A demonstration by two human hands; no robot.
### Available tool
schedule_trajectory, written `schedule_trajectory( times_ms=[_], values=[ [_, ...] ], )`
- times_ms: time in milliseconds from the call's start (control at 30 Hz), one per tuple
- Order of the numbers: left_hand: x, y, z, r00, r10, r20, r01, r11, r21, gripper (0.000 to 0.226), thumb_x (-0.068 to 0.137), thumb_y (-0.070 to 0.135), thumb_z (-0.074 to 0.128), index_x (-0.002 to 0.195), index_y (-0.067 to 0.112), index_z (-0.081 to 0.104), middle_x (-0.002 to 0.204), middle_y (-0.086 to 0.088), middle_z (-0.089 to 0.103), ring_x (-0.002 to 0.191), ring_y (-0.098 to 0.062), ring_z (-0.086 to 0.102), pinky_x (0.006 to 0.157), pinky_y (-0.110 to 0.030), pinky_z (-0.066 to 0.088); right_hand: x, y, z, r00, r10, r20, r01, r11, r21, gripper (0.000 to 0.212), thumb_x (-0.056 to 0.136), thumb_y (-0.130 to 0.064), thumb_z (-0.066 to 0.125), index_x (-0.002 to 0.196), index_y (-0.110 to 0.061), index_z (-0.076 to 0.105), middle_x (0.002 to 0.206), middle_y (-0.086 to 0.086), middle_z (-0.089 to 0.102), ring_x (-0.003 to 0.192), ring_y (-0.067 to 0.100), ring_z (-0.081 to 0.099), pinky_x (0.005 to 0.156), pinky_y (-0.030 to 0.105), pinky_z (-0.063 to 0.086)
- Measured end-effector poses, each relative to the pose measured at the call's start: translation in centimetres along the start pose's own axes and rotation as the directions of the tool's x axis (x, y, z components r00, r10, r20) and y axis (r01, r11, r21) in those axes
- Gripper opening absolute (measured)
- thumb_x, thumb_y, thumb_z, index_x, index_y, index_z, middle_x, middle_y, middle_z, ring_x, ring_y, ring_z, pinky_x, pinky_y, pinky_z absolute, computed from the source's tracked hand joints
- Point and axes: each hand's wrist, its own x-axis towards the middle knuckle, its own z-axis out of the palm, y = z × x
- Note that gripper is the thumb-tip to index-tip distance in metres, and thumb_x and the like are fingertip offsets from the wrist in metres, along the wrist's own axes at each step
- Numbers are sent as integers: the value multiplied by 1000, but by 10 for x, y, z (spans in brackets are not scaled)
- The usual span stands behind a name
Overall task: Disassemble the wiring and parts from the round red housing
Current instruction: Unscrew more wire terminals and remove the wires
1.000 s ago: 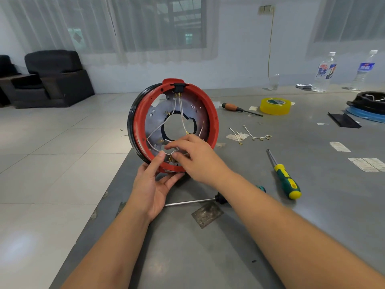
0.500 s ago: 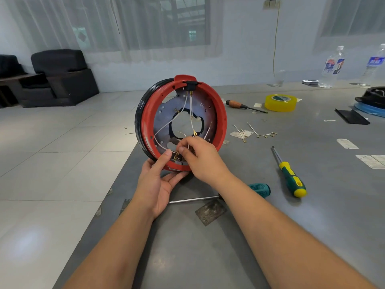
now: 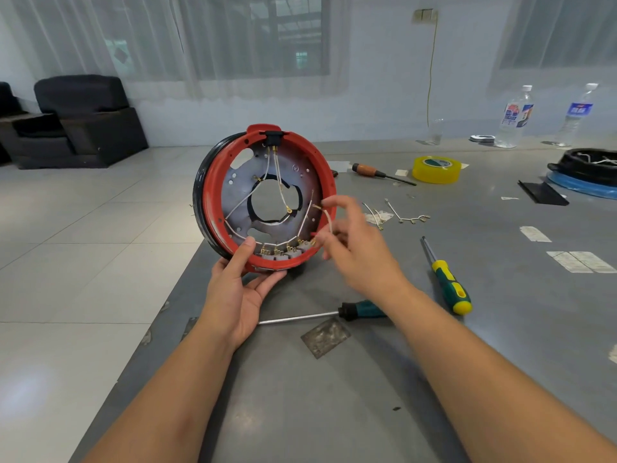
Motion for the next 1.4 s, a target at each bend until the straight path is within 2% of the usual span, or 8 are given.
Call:
schedule_trajectory(
  times_ms=[100,233,367,433,600,867,1033,1400],
  values=[
    [2,0,0,1000,2,-14,-2,1000,-17,54,86,26,85,127,9,55,113,-14,74,104,-32,78,83,-51,65,3,13,-23,973,202,-115,-196,979,60,30,98,-11,63,120,-21,45,79,-4,75,66,9,68,63,10,48],
    [2,1,1,1000,4,-21,-4,1000,-20,57,89,25,84,136,8,55,125,-15,71,103,-29,78,83,-50,65,19,42,-43,888,459,-32,-455,864,-217,8,96,-15,66,104,-15,64,82,3,76,70,9,70,53,13,43],
    [2,0,1,1000,3,-23,-3,1000,-22,63,87,26,84,139,6,54,130,-15,70,104,-30,78,83,-50,65,39,68,-43,824,564,54,-488,754,-440,6,94,-19,68,98,-21,72,59,-7,70,50,-7,61,41,10,37],
    [4,-1,1,1000,2,-16,-2,1000,-13,63,84,28,85,135,7,55,129,-16,68,105,-32,78,83,-49,65,48,76,-41,818,573,51,-478,726,-494,6,95,-23,68,98,-21,73,61,-4,71,48,-6,62,41,12,40],
    [6,-1,0,1000,-3,-10,3,1000,-10,64,83,29,85,135,9,54,130,-18,67,106,-33,77,83,-49,65,57,83,-30,826,563,35,-430,668,-607,21,92,-36,72,105,-19,73,105,7,72,96,27,68,86,39,59],
    [7,-2,-1,1000,-12,-8,12,1000,-14,61,84,29,85,134,9,56,131,-17,69,106,-33,77,81,-47,65,33,58,-49,944,315,93,-175,722,-670,30,103,-22,50,122,-20,72,125,7,68,114,27,61,97,41,52],
    [5,-1,-1,1000,-10,-4,10,1000,-18,67,88,29,84,144,8,53,135,-17,68,108,-33,77,81,-47,65,15,46,-47,835,380,399,22,700,-713,47,107,-34,44,152,-20,48,158,2,42,144,23,39,120,36,31],
    [3,0,1,1000,-11,-26,10,999,-34,66,89,28,84,144,7,54,134,-18,68,105,-33,78,79,-46,65,29,65,-27,796,448,406,13,658,-753,51,108,-40,38,147,-9,50,158,7,41,144,26,40,119,38,31]
  ],
)
